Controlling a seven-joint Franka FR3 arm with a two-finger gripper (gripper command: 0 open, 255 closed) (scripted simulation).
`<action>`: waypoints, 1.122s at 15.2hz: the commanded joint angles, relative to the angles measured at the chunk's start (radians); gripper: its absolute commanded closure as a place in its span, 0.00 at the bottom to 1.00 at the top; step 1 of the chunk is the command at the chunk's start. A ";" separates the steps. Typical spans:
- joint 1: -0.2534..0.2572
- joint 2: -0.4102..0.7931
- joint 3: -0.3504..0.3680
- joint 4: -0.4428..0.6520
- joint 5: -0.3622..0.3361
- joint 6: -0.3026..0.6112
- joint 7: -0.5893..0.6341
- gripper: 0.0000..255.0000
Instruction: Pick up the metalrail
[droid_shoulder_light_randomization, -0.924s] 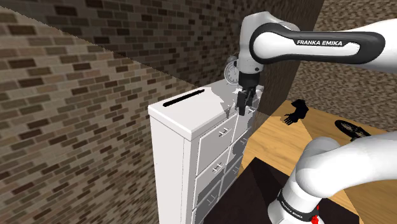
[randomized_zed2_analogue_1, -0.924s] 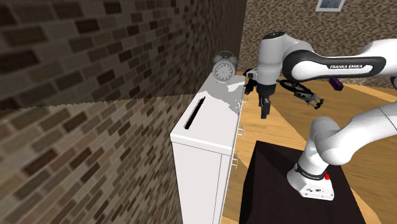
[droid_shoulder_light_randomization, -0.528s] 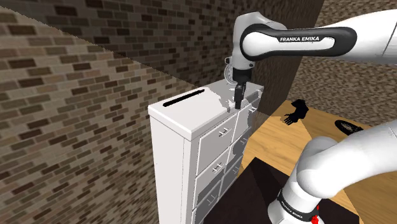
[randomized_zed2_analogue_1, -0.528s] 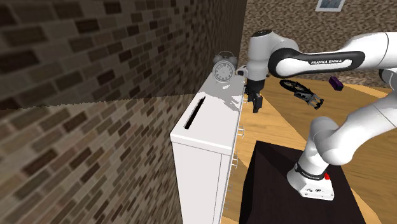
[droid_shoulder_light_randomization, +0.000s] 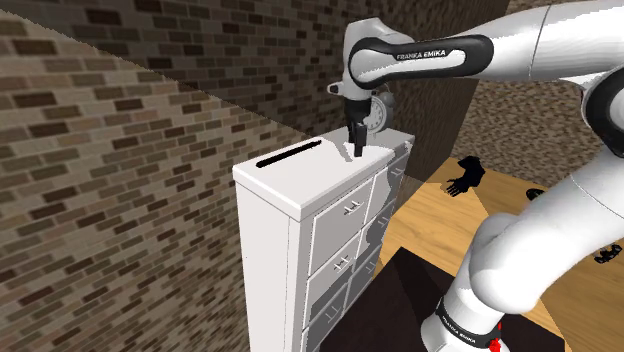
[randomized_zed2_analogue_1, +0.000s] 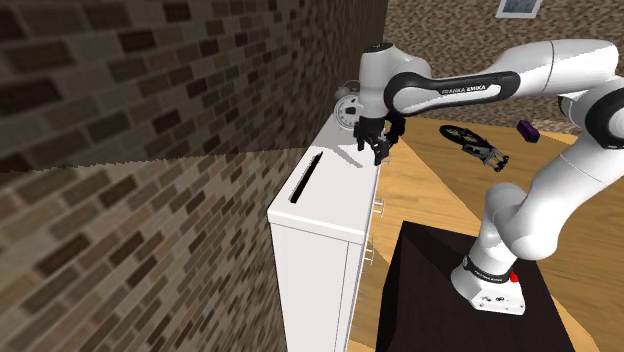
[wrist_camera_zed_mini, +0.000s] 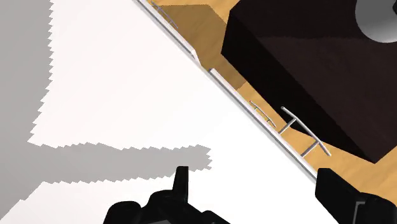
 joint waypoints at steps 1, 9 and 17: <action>0.020 0.080 -0.017 0.062 0.000 0.031 -0.112 0.00; 0.072 0.348 -0.032 0.337 0.041 0.074 -0.519 0.00; 0.086 0.486 -0.005 0.460 0.069 0.114 -0.726 0.00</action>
